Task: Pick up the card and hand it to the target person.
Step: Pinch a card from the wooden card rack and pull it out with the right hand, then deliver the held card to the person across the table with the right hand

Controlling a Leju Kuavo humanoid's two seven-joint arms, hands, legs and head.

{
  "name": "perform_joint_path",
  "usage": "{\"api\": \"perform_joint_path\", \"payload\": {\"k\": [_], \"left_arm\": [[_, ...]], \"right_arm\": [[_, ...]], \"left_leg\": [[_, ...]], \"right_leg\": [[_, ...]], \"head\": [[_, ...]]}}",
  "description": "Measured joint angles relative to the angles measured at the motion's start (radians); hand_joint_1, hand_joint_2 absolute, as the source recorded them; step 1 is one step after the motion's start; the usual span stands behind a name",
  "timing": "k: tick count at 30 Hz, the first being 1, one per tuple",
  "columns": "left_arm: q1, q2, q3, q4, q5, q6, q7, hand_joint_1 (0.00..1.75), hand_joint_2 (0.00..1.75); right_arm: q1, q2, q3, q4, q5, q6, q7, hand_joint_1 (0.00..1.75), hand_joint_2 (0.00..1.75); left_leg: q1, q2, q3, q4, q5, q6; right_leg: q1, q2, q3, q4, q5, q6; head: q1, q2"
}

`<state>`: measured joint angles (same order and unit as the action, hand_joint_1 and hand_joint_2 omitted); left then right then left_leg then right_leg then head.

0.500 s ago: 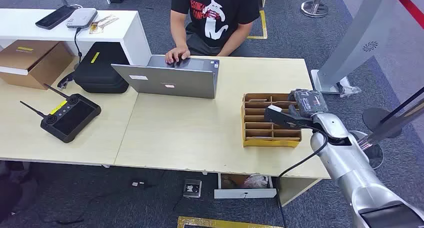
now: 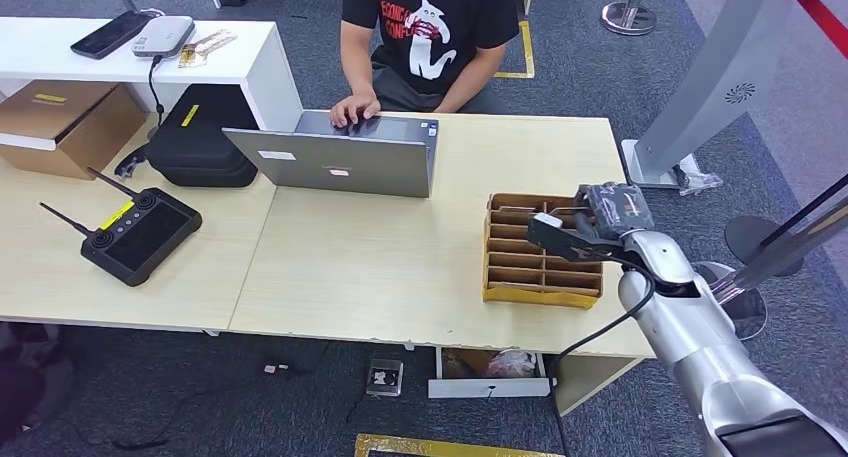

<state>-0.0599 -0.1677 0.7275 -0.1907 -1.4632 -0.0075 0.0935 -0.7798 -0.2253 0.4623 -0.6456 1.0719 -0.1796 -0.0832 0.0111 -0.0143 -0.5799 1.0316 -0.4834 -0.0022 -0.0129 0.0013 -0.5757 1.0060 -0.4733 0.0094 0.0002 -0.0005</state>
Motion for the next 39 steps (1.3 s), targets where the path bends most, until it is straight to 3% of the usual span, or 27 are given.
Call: {"api": "perform_joint_path", "payload": {"k": [12,25,36,37,39], "left_arm": [[-0.001,0.0,0.0,0.0,0.004,0.001,-0.007,0.0,1.75],[-0.002,-0.001,0.0,0.0,0.009,0.004,-0.01,0.0,1.75],[-0.005,-0.002,0.0,0.0,0.012,0.016,-0.022,0.0,1.75],[-0.005,-0.002,0.0,0.0,0.013,0.016,-0.024,0.0,1.75],[-0.006,-0.002,0.0,0.0,0.014,0.016,-0.027,0.0,1.75]], "right_arm": [[0.0,0.025,-0.001,-0.065,-0.06,-0.12,-0.054,1.71,1.75],[-0.089,0.149,-0.001,-0.084,-0.087,-0.105,-0.064,1.74,1.75],[-0.181,0.261,-0.001,-0.014,-0.098,-0.101,-0.062,1.72,1.75],[-0.188,0.268,-0.001,-0.007,-0.098,-0.102,-0.061,1.67,1.75],[-0.196,0.279,-0.001,0.006,-0.097,-0.105,-0.06,1.1,1.75]], "left_leg": [[0.0,0.0,0.0,0.0,0.0,0.0],[0.0,0.0,0.0,0.0,0.0,0.0],[0.0,0.001,0.0,0.0,0.0,0.0],[0.0,0.001,0.0,0.0,0.0,0.0],[0.0,0.0,0.0,0.0,0.0,0.0]], "right_leg": [[0.0,0.0,0.0,0.0,0.0,0.0],[0.0,0.0,0.0,0.001,0.0,0.0],[0.0,0.001,0.0,0.001,0.0,0.0],[0.0,0.001,0.0,0.001,0.0,0.0],[0.0,0.0,0.0,0.001,0.0,0.0]], "head": [[0.0,0.0],[0.0,0.0],[0.0,0.0],[0.0,0.0],[0.0,0.0]]}}
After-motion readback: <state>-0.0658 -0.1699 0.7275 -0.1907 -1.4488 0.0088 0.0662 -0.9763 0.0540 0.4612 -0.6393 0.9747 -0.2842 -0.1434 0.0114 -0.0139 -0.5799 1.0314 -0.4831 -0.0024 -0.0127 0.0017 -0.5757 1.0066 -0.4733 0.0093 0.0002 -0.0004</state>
